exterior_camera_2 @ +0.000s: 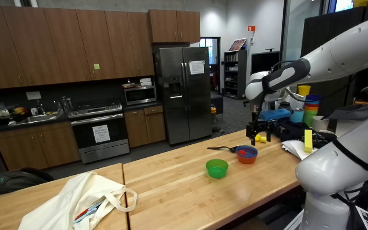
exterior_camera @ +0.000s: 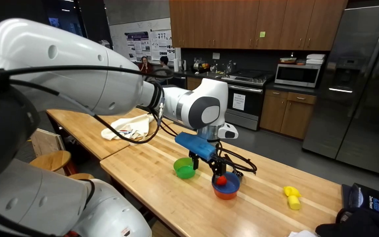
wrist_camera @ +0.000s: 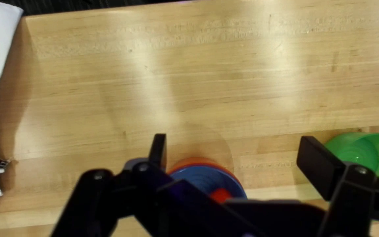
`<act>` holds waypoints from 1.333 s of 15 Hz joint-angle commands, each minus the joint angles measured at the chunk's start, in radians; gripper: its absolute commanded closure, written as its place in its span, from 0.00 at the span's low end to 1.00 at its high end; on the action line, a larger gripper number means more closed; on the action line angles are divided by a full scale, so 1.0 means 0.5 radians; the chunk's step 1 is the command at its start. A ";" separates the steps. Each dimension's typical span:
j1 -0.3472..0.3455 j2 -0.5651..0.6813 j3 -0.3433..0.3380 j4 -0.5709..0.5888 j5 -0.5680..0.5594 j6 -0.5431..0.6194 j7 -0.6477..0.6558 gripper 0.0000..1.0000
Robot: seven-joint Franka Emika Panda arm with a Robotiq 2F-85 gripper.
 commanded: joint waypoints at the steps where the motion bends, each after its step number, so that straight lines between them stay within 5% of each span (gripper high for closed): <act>1: -0.065 0.240 -0.071 0.260 0.012 -0.007 -0.002 0.00; 9: -0.052 0.659 -0.111 0.748 0.098 -0.062 0.002 0.00; 20: -0.076 0.767 -0.114 0.804 0.067 0.002 0.056 0.00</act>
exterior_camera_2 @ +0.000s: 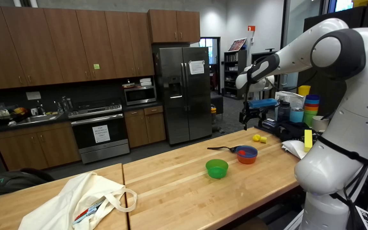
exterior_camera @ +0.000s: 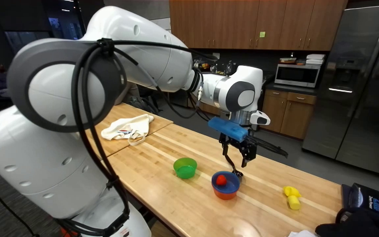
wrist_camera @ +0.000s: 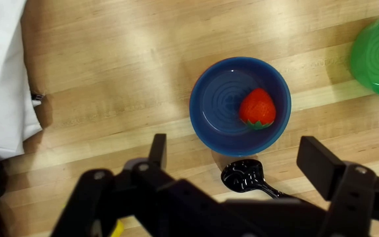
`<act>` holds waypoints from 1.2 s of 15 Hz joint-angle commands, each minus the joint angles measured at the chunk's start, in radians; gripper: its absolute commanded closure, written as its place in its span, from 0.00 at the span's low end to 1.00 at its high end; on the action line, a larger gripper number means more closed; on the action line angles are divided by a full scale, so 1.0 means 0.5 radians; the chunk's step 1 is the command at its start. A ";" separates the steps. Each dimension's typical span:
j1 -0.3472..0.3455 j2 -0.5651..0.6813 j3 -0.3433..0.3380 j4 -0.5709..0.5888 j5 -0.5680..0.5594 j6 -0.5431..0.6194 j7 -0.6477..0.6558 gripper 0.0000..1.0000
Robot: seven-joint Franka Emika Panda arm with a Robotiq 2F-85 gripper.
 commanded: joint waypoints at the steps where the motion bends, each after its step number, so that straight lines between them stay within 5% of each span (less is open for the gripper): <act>1: -0.025 0.072 -0.017 0.085 -0.005 -0.002 0.026 0.00; 15: 0.062 0.108 0.131 0.073 -0.152 0.020 0.131 0.00; 16: 0.064 0.110 0.131 0.076 -0.150 0.022 0.124 0.03; 17: 0.066 0.110 0.130 0.078 -0.143 0.022 0.118 0.27; 18: 0.065 0.109 0.126 0.079 -0.135 0.023 0.112 0.27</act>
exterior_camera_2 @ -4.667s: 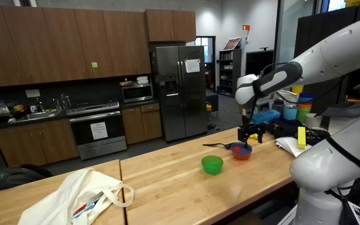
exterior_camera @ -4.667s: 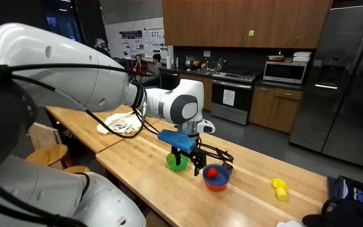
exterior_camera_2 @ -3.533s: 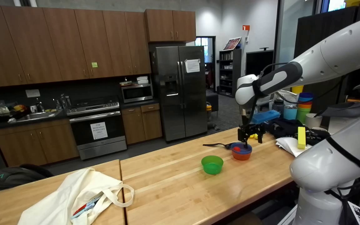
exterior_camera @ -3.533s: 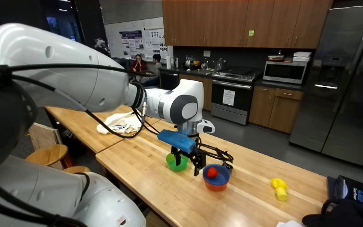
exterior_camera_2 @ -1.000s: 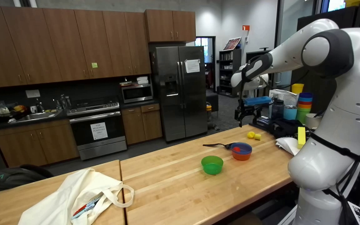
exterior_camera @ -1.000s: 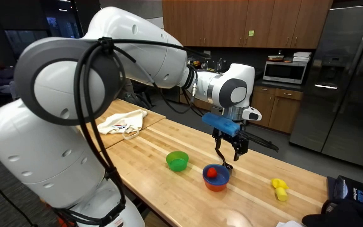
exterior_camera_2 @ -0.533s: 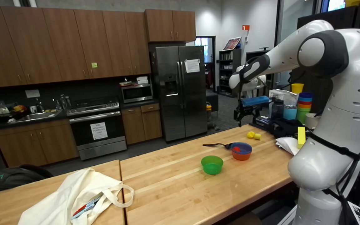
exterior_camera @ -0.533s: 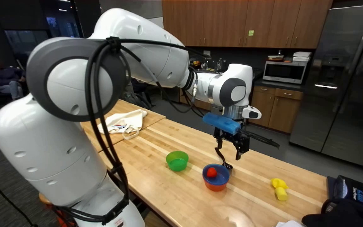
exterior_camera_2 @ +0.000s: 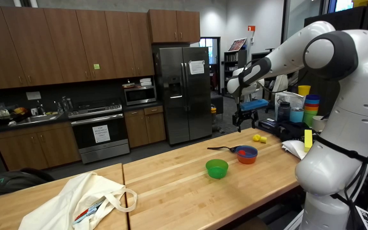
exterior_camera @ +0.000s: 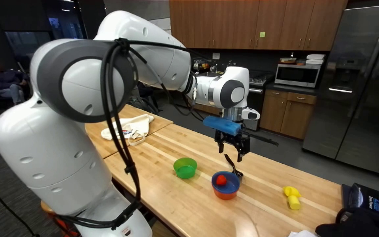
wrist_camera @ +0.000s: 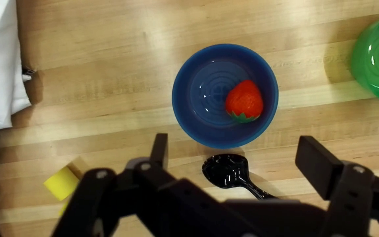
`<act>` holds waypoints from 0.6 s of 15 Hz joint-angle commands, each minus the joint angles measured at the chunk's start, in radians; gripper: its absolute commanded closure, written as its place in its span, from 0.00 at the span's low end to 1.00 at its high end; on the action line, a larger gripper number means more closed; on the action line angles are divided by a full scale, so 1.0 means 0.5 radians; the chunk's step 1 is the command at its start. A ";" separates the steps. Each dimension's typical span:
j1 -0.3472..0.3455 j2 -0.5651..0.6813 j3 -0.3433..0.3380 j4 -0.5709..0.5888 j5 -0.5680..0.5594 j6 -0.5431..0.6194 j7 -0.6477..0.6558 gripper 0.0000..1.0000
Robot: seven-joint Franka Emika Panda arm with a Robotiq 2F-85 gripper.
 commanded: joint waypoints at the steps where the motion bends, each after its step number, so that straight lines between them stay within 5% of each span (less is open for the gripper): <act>1: 0.002 0.000 -0.008 0.011 -0.025 -0.003 0.018 0.30; 4: -0.002 0.003 -0.014 0.016 -0.020 -0.006 0.015 0.54; 6: -0.004 0.002 -0.016 0.015 -0.021 -0.007 0.014 0.15; 9: -0.007 0.001 -0.017 0.012 -0.025 -0.006 0.012 0.05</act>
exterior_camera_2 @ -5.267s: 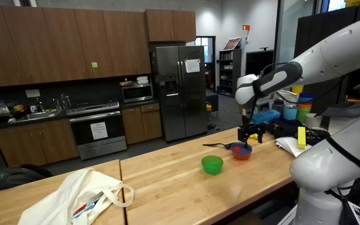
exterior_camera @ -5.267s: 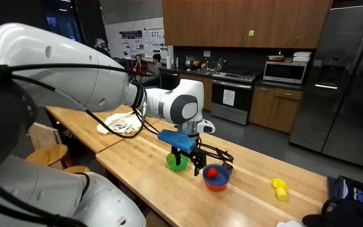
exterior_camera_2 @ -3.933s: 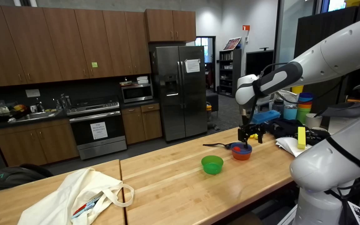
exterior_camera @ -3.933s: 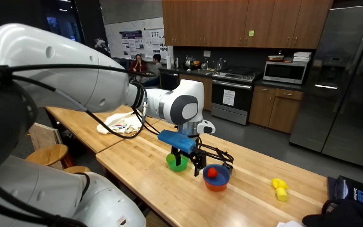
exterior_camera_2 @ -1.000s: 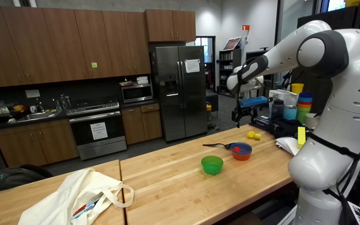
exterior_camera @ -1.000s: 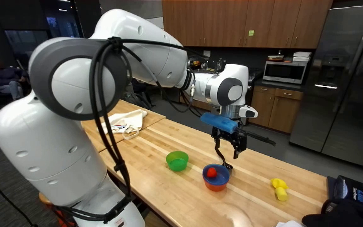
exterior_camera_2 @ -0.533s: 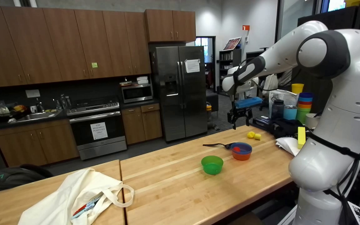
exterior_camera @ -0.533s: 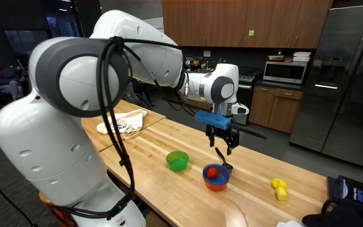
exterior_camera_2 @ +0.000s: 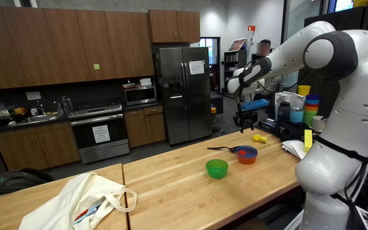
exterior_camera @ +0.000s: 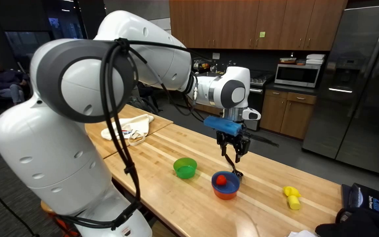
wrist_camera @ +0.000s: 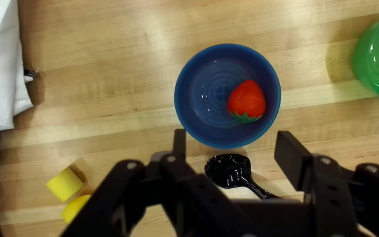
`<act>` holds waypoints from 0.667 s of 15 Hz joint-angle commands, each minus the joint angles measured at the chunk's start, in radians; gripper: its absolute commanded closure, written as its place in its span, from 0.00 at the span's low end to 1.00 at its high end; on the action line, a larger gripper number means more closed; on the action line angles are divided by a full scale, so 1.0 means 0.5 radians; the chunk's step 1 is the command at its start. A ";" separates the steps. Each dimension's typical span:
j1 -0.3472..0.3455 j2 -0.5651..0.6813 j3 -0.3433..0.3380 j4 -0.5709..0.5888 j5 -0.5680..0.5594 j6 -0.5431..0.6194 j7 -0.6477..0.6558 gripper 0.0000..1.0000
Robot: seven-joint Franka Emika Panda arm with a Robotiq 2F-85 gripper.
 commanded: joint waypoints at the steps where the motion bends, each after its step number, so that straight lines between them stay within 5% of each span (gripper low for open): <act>1: 0.000 0.002 -0.011 0.011 -0.024 -0.008 0.009 0.02; 2: 0.007 0.001 -0.008 0.003 -0.001 -0.004 0.000 0.17; 5: 0.007 0.001 -0.009 0.003 -0.001 -0.004 0.000 0.01; 10: 0.002 0.059 -0.016 0.023 0.008 -0.013 0.013 0.00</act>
